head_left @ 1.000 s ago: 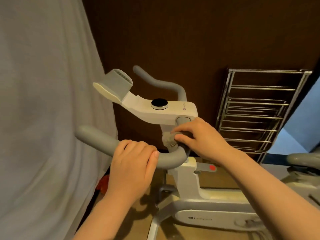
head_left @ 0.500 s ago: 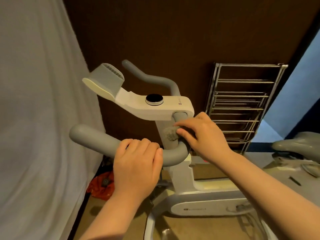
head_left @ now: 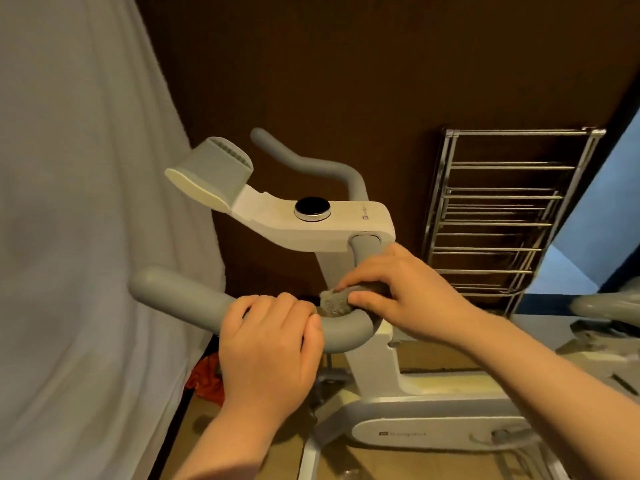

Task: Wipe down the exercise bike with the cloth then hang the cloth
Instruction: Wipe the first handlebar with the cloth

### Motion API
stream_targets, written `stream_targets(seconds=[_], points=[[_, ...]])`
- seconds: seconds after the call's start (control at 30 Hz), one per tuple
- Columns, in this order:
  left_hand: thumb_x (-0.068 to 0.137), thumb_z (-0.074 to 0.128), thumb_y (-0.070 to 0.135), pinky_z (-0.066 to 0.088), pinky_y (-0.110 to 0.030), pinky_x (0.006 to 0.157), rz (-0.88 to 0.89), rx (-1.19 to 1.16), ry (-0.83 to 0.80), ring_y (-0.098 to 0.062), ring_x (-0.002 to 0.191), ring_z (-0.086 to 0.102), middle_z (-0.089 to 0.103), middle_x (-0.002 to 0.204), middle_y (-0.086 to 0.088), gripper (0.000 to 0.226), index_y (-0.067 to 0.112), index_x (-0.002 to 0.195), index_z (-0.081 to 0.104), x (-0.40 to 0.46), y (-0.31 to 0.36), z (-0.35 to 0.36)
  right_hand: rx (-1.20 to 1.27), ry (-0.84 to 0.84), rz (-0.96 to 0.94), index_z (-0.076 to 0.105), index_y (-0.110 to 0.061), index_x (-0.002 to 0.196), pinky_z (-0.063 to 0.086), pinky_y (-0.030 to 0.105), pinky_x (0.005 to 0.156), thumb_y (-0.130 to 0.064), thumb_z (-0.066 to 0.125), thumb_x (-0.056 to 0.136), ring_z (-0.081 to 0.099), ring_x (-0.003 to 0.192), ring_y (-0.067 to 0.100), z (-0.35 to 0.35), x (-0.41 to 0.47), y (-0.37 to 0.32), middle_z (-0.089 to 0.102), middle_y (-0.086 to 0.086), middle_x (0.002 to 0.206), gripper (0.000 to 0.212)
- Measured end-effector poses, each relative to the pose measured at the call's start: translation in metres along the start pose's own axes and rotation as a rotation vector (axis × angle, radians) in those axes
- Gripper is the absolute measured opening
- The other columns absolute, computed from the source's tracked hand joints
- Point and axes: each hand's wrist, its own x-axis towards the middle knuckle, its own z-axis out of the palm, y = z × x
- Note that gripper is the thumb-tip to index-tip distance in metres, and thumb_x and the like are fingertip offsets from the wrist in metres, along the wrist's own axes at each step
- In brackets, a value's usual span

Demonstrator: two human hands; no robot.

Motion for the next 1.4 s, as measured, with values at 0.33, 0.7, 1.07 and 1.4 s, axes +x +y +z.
stream_targets(seconds=[0.33,0.7,1.07,1.4], points=[[0.088,0.041,0.024,0.029,-0.024,0.079,-0.194,-0.024,-0.024,-0.005,0.068,0.052,0.062,0.072,0.015,0.031,0.025,0.071,0.067,0.009,0.014,-0.006,-0.052,-0.128,-0.133,0.065,-0.04,0.11,0.05,0.032,0.073,-0.044,0.056,0.092,0.051,0.099,0.007,-0.02,0.056,0.044,0.064,-0.014,0.102,0.02],[0.085,0.039,0.02,0.027,-0.022,0.099,-0.37,0.01,-0.034,-0.004,0.075,0.049,0.058,0.073,0.017,0.03,0.024,0.069,0.064,0.006,0.025,-0.001,0.043,-0.271,-0.242,0.067,-0.037,0.109,0.05,0.038,0.076,-0.036,0.055,0.095,0.055,0.086,0.009,-0.031,0.079,0.061,0.066,-0.01,0.092,0.018],[0.093,0.031,0.021,0.019,-0.043,0.116,-0.636,0.041,0.072,-0.012,0.112,0.053,0.064,0.105,0.01,0.034,0.025,0.09,0.065,0.001,0.055,0.011,0.215,-0.209,-0.253,0.06,-0.046,0.113,0.05,0.034,0.079,-0.049,0.051,0.093,0.055,0.096,0.009,-0.018,0.032,0.048,0.061,-0.01,0.104,0.022],[0.096,0.037,0.036,0.03,-0.055,0.112,-0.842,-0.09,0.228,-0.002,0.14,0.027,0.055,0.128,0.017,0.028,0.035,0.11,0.061,0.001,0.095,0.023,0.22,-0.139,-0.241,0.063,-0.044,0.112,0.047,0.034,0.081,-0.042,0.052,0.093,0.052,0.105,0.01,-0.019,0.041,0.06,0.063,-0.012,0.105,0.022]])
